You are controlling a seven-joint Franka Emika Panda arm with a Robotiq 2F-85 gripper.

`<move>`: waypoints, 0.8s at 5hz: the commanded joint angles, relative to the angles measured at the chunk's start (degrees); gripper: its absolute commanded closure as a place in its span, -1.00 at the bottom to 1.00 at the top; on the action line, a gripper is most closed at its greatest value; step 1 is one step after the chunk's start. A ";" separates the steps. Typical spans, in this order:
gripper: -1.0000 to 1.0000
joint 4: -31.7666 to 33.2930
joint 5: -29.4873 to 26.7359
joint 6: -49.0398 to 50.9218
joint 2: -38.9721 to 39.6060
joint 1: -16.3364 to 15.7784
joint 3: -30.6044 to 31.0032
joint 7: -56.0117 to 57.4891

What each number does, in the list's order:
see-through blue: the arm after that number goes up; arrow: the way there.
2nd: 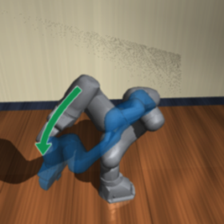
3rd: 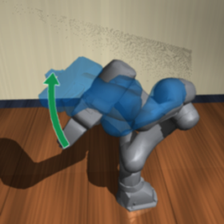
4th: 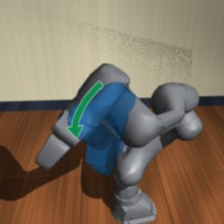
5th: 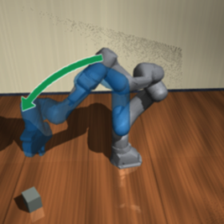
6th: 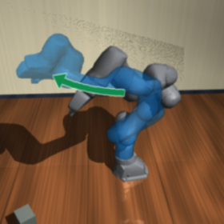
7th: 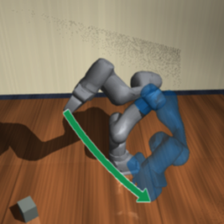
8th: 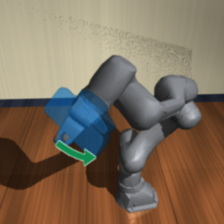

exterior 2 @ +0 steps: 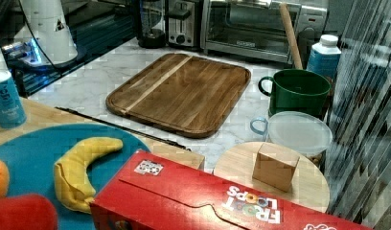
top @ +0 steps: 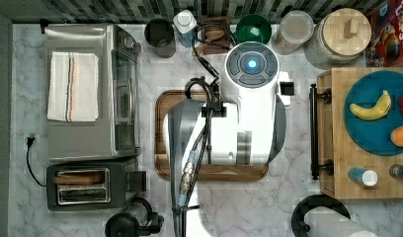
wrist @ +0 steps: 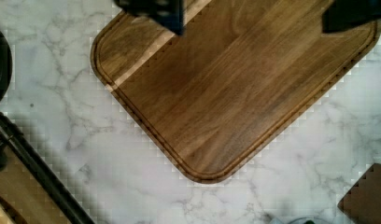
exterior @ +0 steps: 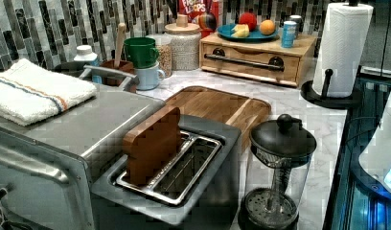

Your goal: Open the drawer.

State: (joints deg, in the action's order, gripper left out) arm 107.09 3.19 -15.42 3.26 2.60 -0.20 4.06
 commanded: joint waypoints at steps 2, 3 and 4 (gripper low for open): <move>-1.00 10.37 -0.97 -8.53 -4.26 4.04 -2.22 22.53; -1.00 11.97 0.44 -8.89 -4.31 5.62 -3.00 30.10; -1.00 13.33 1.21 -10.87 -3.73 6.96 -4.56 38.38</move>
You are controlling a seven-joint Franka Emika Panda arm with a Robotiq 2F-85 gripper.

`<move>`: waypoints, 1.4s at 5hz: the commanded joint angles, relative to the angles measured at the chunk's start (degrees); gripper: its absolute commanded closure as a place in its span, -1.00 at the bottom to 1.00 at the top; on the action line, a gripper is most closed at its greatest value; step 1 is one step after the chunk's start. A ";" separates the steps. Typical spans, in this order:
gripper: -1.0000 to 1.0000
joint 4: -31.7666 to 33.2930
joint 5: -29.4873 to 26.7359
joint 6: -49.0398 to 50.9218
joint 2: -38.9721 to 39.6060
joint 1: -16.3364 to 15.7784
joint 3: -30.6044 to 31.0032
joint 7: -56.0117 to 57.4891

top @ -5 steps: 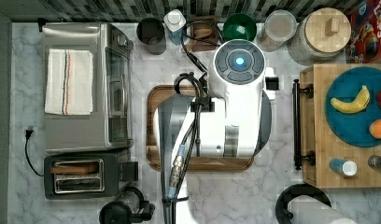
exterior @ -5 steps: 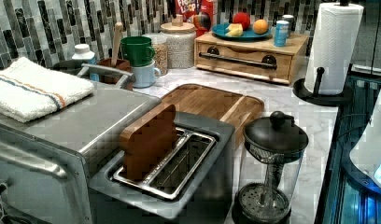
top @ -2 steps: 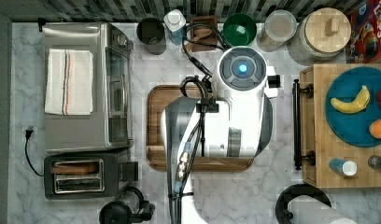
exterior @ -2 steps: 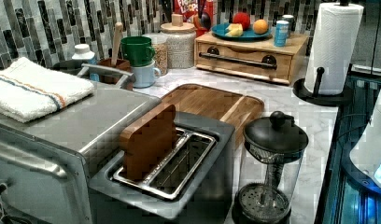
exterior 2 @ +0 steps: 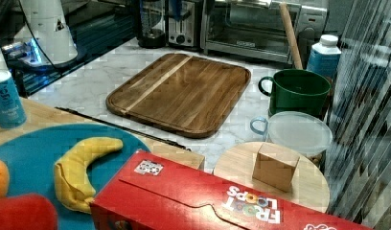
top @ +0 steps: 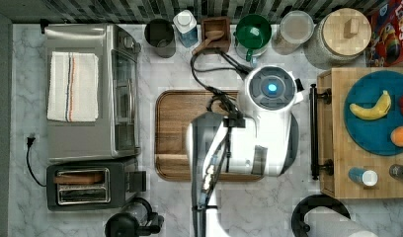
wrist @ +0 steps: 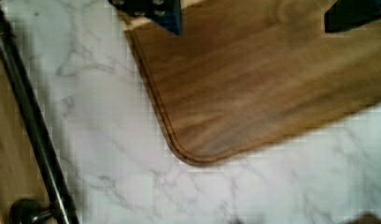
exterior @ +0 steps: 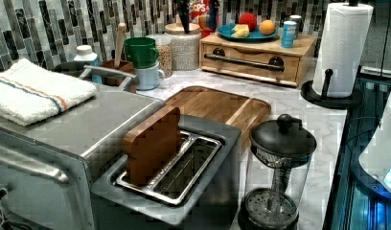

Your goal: Open the drawer.

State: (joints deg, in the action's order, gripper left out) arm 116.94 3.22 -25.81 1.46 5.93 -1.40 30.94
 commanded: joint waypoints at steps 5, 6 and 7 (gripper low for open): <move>-1.00 3.85 3.52 -11.63 3.78 9.73 -6.39 33.82; -1.00 5.48 4.97 -16.59 4.76 10.38 -6.23 35.57; -1.00 5.35 4.57 -17.92 6.78 11.85 -5.84 38.42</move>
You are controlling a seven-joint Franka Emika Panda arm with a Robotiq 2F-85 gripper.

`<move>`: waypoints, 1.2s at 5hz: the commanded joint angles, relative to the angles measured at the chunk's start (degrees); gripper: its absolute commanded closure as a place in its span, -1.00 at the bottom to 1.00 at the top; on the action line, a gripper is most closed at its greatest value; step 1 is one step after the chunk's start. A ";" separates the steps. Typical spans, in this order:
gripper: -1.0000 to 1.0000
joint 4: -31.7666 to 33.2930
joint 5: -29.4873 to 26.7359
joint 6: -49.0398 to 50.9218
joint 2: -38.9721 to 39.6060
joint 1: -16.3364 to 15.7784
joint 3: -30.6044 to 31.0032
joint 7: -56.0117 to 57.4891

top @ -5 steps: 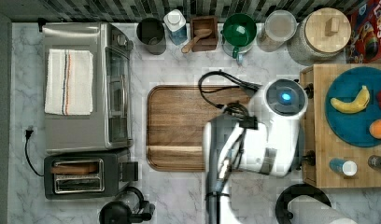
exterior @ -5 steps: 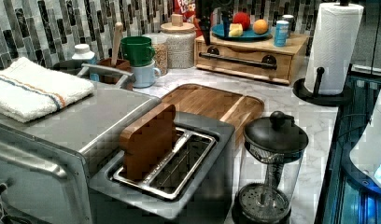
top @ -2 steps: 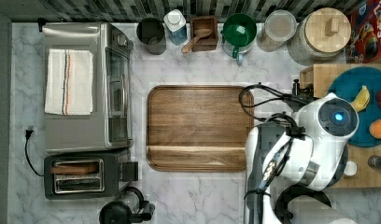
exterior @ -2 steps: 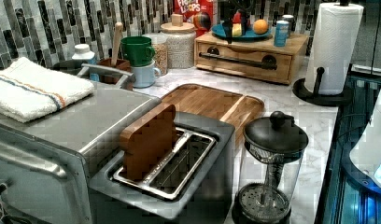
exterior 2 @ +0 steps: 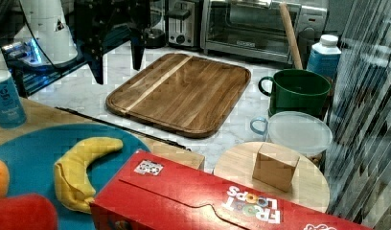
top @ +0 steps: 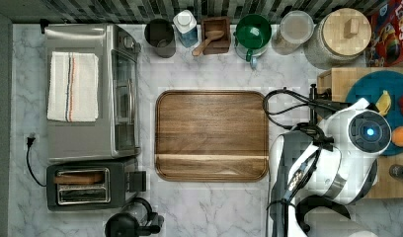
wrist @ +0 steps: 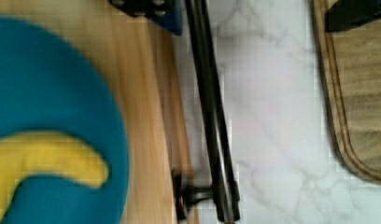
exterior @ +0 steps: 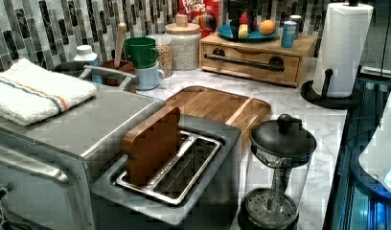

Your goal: Open the drawer.

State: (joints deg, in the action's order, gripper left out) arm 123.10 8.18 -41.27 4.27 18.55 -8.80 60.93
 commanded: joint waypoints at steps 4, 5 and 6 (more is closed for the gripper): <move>-1.00 3.61 -6.05 -16.66 10.23 1.51 2.12 11.28; -1.00 4.84 -5.64 -18.52 10.56 1.22 1.92 10.43; -1.00 2.45 -4.55 -13.82 10.57 0.02 1.45 8.95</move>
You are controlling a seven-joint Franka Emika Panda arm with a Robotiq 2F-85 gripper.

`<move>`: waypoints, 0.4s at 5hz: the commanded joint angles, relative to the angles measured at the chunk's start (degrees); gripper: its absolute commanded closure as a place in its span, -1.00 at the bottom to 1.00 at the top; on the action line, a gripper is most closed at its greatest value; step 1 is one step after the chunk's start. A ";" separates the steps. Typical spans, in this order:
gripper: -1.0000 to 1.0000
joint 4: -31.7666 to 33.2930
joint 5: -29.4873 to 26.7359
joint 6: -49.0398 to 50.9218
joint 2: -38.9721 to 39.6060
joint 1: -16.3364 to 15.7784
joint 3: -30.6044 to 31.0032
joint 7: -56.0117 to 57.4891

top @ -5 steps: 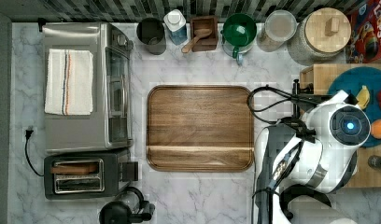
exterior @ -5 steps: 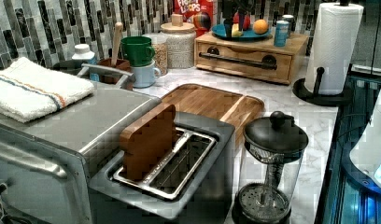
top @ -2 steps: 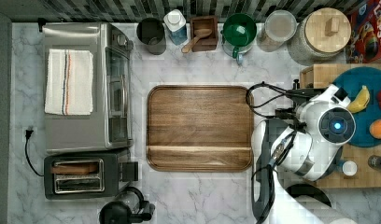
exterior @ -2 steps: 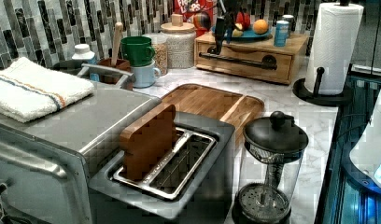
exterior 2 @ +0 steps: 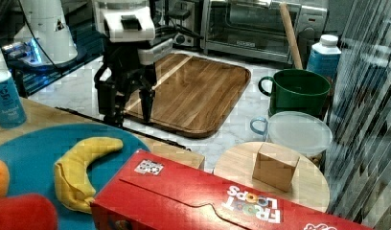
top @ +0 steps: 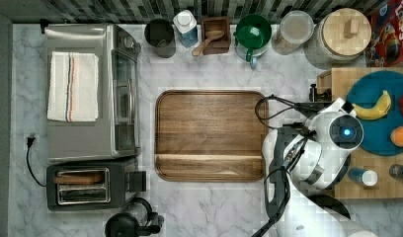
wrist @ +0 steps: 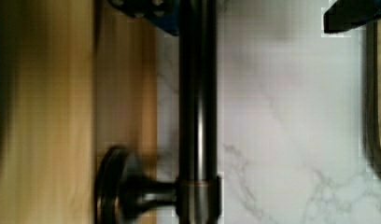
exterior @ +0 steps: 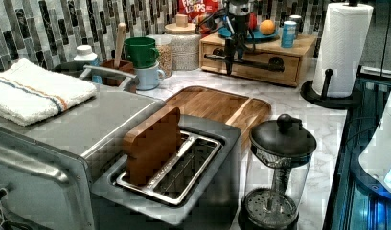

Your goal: Open the drawer.

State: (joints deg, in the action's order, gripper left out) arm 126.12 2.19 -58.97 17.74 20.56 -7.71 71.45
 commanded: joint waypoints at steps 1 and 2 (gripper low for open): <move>-1.00 -1.30 0.42 4.61 -2.10 -2.91 1.16 -1.85; -1.00 -0.37 -0.91 0.57 -0.38 -3.06 3.23 -1.62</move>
State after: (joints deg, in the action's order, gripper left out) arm 126.45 3.58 -56.60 17.30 20.48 -8.34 71.40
